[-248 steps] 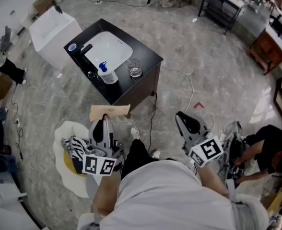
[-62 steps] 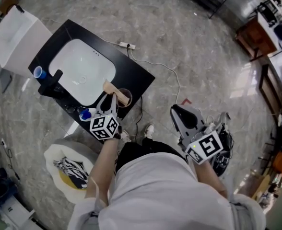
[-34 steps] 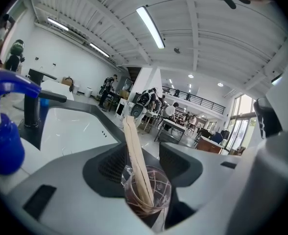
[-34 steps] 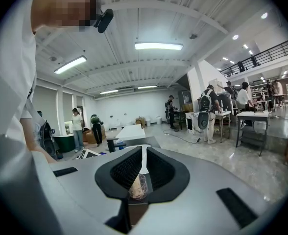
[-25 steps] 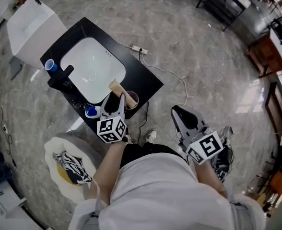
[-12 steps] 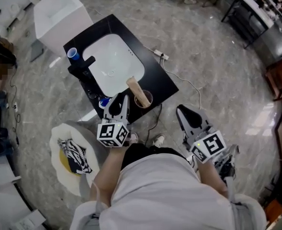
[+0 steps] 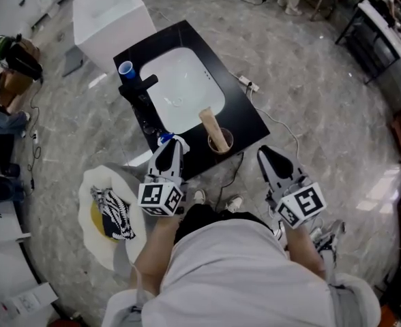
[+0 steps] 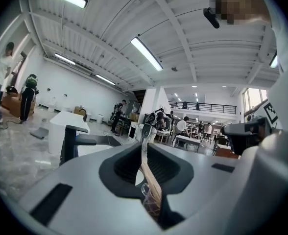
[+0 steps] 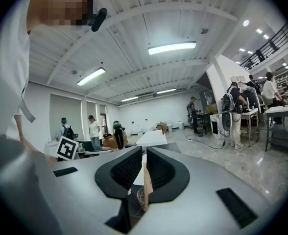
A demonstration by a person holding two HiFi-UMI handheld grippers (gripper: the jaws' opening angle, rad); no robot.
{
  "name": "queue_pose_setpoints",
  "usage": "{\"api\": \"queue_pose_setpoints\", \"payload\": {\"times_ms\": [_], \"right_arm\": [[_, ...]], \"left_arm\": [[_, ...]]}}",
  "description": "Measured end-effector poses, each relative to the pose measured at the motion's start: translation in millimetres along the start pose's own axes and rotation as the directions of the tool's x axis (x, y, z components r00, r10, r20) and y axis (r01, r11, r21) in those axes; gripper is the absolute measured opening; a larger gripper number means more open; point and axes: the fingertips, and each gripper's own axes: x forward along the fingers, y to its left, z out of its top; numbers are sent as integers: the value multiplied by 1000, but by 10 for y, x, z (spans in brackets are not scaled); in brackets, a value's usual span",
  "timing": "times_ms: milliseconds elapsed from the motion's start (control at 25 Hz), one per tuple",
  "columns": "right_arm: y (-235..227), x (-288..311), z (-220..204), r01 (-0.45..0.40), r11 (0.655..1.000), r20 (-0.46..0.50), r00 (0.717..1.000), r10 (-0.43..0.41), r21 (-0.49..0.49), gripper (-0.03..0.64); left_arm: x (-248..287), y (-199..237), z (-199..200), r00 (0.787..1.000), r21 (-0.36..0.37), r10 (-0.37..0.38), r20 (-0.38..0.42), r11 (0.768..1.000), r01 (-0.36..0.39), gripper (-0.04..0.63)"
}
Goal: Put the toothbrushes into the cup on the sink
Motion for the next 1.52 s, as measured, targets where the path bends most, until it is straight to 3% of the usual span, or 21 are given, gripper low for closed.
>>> {"api": "queue_pose_setpoints", "payload": {"times_ms": [280, 720, 1040, 1520], "right_arm": [[63, 97, 26, 2, 1000, 4, 1000, -2, -9, 51], [321, 391, 161, -16, 1000, 16, 1000, 16, -18, 52], [492, 559, 219, -7, 998, 24, 1000, 9, -68, 52], [489, 619, 421, 57, 990, 58, 997, -50, -132, 51]], "left_arm": [[-245, 218, 160, 999, -8, 25, 40, 1000, -25, 5], [-526, 557, 495, 996, 13, 34, 78, 999, -35, 3], [-880, 770, 647, 993, 81, 58, 98, 995, -66, 3], [-1071, 782, 679, 993, 50, 76, 85, 995, -81, 3]]}}
